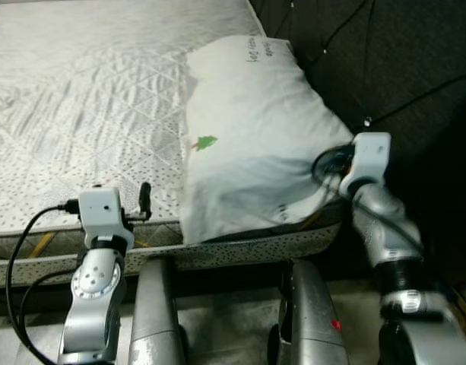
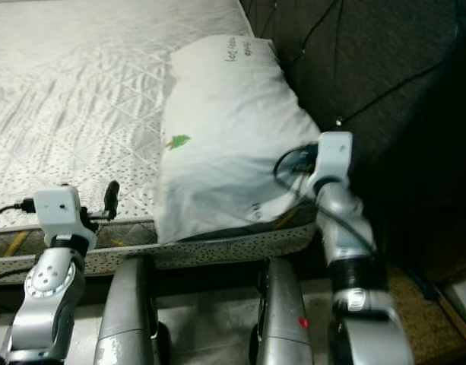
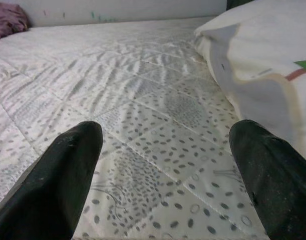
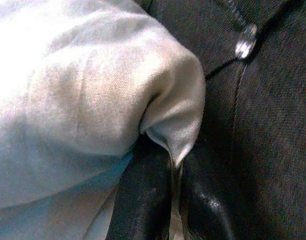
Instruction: Clean up the room
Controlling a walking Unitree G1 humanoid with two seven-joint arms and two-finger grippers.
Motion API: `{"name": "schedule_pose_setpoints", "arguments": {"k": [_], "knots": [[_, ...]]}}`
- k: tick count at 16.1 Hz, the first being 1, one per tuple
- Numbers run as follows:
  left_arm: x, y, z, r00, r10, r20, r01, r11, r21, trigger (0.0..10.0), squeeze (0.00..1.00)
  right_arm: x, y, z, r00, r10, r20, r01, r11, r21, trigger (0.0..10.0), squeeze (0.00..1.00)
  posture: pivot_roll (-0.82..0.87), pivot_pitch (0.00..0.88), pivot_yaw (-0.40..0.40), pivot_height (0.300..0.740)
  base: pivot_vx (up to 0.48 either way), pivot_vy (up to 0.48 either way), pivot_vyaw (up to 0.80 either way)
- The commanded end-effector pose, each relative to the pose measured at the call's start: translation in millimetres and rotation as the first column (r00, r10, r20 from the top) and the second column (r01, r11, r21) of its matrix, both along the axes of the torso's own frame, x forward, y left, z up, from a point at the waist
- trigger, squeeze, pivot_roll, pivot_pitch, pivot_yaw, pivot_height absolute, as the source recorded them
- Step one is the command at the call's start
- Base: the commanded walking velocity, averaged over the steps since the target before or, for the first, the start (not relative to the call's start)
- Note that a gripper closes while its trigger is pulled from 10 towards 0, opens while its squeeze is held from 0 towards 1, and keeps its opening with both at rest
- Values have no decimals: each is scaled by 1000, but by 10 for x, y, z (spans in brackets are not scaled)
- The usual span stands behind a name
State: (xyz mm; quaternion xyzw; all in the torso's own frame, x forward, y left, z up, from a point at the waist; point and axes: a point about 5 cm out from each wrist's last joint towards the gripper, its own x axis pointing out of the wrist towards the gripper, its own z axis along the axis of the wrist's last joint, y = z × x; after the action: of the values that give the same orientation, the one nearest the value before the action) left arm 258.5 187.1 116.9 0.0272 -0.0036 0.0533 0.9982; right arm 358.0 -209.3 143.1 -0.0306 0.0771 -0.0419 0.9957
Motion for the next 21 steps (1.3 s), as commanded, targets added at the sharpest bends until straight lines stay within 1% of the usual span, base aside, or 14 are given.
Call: {"name": "schedule_pose_setpoints", "arguments": {"k": [1, 3, 4, 5, 6, 7, 10, 12, 14, 16, 17, 18, 19, 21], "knots": [[21, 38, -4, 1000, 22, 3, -22, 1000, 11, 10000, 0, 72, -94, 206, 996, -26, 83, 26, 1000, -6, 0, 0, 39, 0, 1, 493, 0, 0, 0], [62, 42, 12, 999, 35, 18, -35, 999, 5, 10000, 0, 118, -215, 271, 994, -55, 95, 57, 998, -17, 0, 0, 39, 0, -6, 493, 0, 0, 0], [68, 46, 25, 999, 46, 21, -46, 999, 0, 10000, 0, 116, -227, 268, 994, -54, 99, 57, 998, -29, 2196, 0, 37, 0, -6, 493, 0, 0, 0], [89, 38, 45, 998, 52, 24, -52, 999, -1, 10000, 0, 102, -220, 192, 996, -57, 63, 58, 998, -19, 10000, 0, 31, 0, -8, 493, 0, 0, 0], [94, 33, 56, 998, 52, 28, -52, 999, -2, 10000, 0, 88, -201, 165, 997, -46, 60, 48, 998, -30, 10000, 0, 29, 0, -8, 493, 0, 0, 0], [117, 10, 109, 998, 46, 47, -46, 999, -13, 10000, 0, 15, -146, 86, 997, -24, 76, 26, 999, -27, 10000, 1000, 25, 0, -11, 493, 0, 0, 0], [149, -32, 203, 996, 38, 75, -36, 999, -35, 10000, 0, -103, -109, -49, 994, -84, 73, 88, 995, -46, 10000, 1000, 5, 0, 5, 493, 0, 0, 0], [155, -63, 192, 996, 29, 79, -25, 999, -48, 10000, 0, -141, 22, -87, 996, 24, 82, -22, 999, -28, 10000, 1000, 2, 0, -9, 493, 0, 0, 0], [94, -45, 123, 997, 52, 57, -49, 997, -56, 10000, 0, -189, 229, -111, 982, 156, 104, -139, 979, -149, 10000, 1000, 5, 0, -19, 493, 0, 0, 0], [30, -52, 70, 999, 47, 25, -46, 998, -50, 10000, 0, -267, 321, -202, 982, 173, 74, -152, 962, -227, 10000, 1000, 15, 0, -26, 493, 0, 0, 0], [22, -53, 63, 998, 53, 23, -52, 998, -25, 10000, 0, -314, 330, -249, 984, 173, 51, -162, 972, -172, 10000, 1000, 20, 0, -29, 493, 0, 0, 0], [13, -51, 59, 998, 56, 21, -56, 998, -26, 10000, 0, -353, 298, -256, 989, 128, 74, -118, 986, -120, 10000, 1000, 26, 0, -28, 493, 0, 0, 0], [8, -25, 71, 998, 55, 18, -53, 997, -56, 10000, 0, -402, 251, -202, 988, 54, 146, -34, 990, -138, 10000, 1000, 26, 0, -23, 493, 0, 0, 0], [-4, -9, 64, 999, 44, 19, -43, 998, -46, 10000, 0, -392, 286, -34, 967, 55, 248, -25, 992, -122, 10000, 1000, 22, 0, -13, 493, 0, 0, 0]]}}
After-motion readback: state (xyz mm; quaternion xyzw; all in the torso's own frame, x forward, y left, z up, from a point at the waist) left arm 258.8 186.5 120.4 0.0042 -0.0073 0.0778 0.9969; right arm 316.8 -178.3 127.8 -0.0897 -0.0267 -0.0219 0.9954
